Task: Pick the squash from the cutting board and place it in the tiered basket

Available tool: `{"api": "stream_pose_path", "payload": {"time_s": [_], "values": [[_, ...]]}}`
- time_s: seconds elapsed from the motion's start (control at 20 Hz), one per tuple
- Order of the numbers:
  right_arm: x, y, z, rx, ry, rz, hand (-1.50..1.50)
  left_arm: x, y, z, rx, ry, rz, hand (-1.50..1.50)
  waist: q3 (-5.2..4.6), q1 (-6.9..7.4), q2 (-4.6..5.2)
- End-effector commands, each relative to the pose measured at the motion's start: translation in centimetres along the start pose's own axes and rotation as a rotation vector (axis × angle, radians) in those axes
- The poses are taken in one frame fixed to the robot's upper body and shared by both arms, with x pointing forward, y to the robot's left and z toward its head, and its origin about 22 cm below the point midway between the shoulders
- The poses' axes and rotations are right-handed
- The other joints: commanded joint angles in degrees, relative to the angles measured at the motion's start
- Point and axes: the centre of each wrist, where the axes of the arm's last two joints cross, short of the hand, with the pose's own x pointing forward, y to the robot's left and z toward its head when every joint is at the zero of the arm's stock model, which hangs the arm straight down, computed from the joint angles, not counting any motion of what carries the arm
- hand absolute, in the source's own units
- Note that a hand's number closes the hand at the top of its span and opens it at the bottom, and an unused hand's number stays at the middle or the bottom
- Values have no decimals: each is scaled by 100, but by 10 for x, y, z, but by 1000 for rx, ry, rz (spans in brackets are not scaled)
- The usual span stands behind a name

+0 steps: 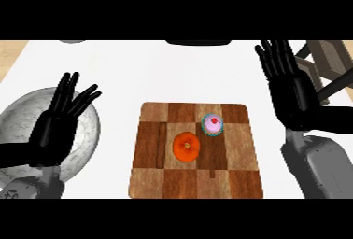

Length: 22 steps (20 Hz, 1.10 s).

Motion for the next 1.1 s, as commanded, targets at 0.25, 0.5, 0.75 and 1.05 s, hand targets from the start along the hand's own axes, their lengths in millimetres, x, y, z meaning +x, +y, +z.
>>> {"api": "stream_pose_path", "payload": {"time_s": [0.25,0.5,0.75,1.05], "values": [[-17,22,-33,386,-14,-485,150,-12,-4,-4,15,5,-253,0,142,324,182],[-80,36,2,453,295,-719,-150,-25,-26,3,-16,63,-230,0,142,333,202],[-87,-37,4,710,176,-761,-150,-28,-35,-4,27,75,-252,0,119,119,97],[2,-109,-53,922,105,-292,-150,-34,-44,-1,35,106,-268,0,99,53,12]]}}
